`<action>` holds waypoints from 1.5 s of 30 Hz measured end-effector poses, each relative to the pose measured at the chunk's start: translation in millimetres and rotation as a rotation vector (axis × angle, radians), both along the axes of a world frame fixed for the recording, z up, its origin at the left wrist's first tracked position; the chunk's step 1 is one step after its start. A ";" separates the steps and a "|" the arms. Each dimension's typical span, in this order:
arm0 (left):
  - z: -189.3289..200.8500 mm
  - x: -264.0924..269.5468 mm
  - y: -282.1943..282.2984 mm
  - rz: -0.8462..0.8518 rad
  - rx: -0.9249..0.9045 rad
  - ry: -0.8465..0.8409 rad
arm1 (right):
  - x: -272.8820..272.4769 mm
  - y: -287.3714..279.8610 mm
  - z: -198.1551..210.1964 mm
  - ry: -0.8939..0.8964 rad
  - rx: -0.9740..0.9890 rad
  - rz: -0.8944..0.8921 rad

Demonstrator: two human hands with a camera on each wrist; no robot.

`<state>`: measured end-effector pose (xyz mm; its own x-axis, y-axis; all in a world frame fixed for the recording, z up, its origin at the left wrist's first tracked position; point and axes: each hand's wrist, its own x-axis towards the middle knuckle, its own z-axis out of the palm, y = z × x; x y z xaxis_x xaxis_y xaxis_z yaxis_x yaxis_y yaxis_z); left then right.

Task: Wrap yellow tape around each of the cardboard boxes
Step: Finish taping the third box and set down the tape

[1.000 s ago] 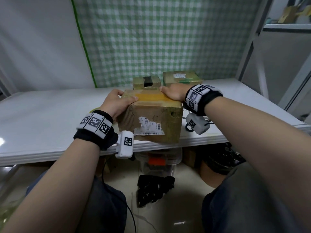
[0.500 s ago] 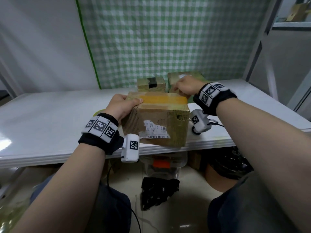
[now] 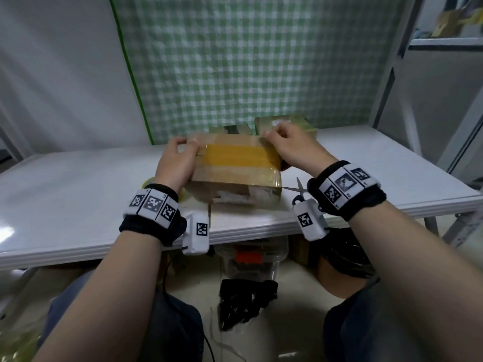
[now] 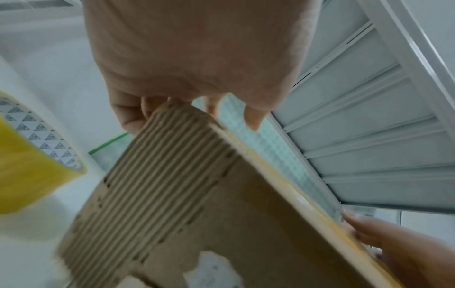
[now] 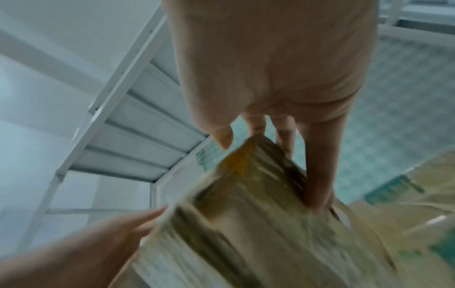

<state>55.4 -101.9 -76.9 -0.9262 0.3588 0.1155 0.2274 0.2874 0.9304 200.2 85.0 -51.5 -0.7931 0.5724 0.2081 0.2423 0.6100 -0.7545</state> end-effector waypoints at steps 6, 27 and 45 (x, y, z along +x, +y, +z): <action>2.0 1.4 -2.4 0.016 0.085 -0.015 | -6.1 -5.0 -5.0 0.061 0.200 -0.052; -7.6 3.2 -2.8 -0.193 -0.472 -0.006 | -14.5 -26.3 -39.1 -0.575 0.387 -0.032; 3.9 8.2 -6.7 -0.340 -0.411 -0.161 | -48.6 26.2 -37.1 -0.499 0.229 -0.028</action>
<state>63.6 -108.7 -73.0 -0.7447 0.6263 -0.2306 0.2346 0.5691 0.7881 151.6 111.1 -88.6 -0.8123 0.5792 -0.0682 0.5556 0.7330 -0.3925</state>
